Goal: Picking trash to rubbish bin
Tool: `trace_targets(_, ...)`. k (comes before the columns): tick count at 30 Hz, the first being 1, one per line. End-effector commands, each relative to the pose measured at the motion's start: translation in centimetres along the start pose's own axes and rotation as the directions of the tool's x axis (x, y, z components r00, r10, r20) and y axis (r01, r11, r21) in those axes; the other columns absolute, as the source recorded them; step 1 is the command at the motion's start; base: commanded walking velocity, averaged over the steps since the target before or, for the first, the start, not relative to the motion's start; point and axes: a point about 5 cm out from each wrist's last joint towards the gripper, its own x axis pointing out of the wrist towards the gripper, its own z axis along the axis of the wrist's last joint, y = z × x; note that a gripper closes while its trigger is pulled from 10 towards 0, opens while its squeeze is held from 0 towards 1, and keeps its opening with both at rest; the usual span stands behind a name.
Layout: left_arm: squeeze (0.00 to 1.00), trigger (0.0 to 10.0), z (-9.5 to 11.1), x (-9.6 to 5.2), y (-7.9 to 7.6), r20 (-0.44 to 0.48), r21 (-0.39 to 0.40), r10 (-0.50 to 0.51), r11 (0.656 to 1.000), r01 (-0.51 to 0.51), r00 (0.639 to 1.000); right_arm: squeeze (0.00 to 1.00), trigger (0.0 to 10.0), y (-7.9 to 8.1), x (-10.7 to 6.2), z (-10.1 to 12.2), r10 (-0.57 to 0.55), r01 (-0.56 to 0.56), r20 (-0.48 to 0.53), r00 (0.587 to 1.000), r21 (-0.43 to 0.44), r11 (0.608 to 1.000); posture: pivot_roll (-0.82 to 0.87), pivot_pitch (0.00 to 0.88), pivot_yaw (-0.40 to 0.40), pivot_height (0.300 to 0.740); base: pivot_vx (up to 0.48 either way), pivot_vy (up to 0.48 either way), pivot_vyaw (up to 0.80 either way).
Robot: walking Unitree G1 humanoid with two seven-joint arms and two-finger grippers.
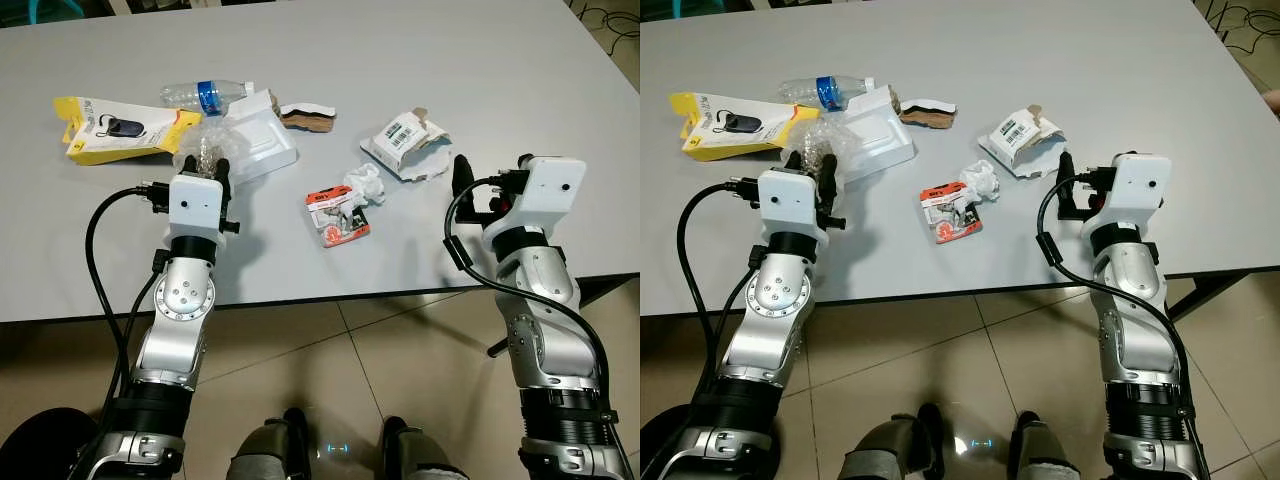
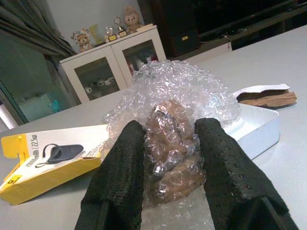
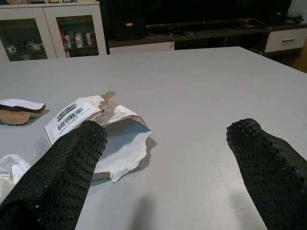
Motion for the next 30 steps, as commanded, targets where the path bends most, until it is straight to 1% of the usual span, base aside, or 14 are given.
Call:
trace_targets(1, 0.0, 10.0, 0.01, -0.35, 0.01, -0.002, 0.008, -0.009, 1.0, 0.009, 1.0, 0.0, 10.0, 0.35, -0.16, -0.42, 0.012, -0.012, -0.02, 1.0, 0.011, 1.0, 0.03, 0.266, 0.064, 0.74, 0.0, 0.0, 0.0)
trace_targets(2, 0.0, 10.0, 0.1, -0.41, -0.16, 0.003, -0.003, -0.015, 1.0, 0.015, 1.0, 0.0, 10.0, 0.5, -0.23, -0.52, 0.014, -0.013, -0.024, 1.0, 0.024, 1.0, 0.03, 0.268, 0.065, 0.74, 0.0, 0.0, 0.0)
trace_targets(7, 0.0, 10.0, 0.05, -0.52, -0.54, -0.002, -0.003, -0.029, 1.0, 0.029, 1.0, 0.0, 10.0, 0.63, -0.35, -0.89, 0.015, -0.013, -0.036, 0.999, 0.032, 0.999, 0.03, 0.268, 0.067, 0.74, 0.0, 0.0, 0.0)
trace_targets(11, 0.0, 10.0, 0.07, -0.58, -0.49, -0.001, -0.005, -0.032, 0.999, 0.032, 0.999, 0.0, 10.0, 0.65, -0.44, -1.11, 0.016, -0.014, -0.044, 0.999, 0.028, 1.0, 0.04, 0.27, 0.068, 0.74, 0.0, 0.0, 0.0)
trace_targets(16, 0.0, 10.0, 0.06, -0.7, -0.28, -0.001, -0.005, -0.03, 1.0, 0.03, 1.0, 0.0, 10.0, 0.24, -0.36, -1.0, 0.001, 0.0, -0.043, 0.999, 0.019, 1.0, 0.04, 0.272, 0.067, 0.74, 0.0, 0.0, 0.0)
trace_targets(30, 0.0, 10.0, 0.22, -0.71, -0.41, 0.007, -0.008, -0.043, 0.999, 0.043, 0.999, 0.0, 10.0, 0.46, -0.52, -1.1, 0.013, -0.012, -0.044, 0.999, 0.023, 1.0, 0.03, 0.262, 0.077, 0.74, 0.0, 0.0, 0.0)
